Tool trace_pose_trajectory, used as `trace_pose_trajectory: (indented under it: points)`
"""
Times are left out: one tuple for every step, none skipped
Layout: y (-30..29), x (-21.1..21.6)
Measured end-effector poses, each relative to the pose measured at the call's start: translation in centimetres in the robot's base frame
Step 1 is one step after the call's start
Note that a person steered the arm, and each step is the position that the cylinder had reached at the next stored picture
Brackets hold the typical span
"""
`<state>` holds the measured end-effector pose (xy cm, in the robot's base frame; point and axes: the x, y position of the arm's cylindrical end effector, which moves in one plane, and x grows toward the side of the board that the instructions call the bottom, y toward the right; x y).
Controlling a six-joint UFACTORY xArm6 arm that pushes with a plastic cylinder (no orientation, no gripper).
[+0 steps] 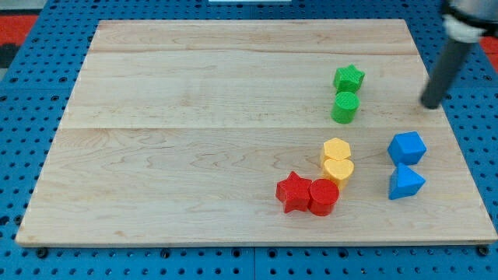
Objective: Push the cube into the hexagon
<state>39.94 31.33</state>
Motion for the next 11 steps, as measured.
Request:
trace_pose_trajectory:
  points:
    - [3.2,0.9]
    - [1.2,5.2]
    - [0.3,11.6]
    - [-4.4,13.2]
    - [-7.2,13.0]
    - [-4.9,11.7]
    - [-7.6,11.1]
    - [-13.1,11.1]
    - [-13.2,11.1]
    - [-9.5,10.4]
    - [-8.7,9.4]
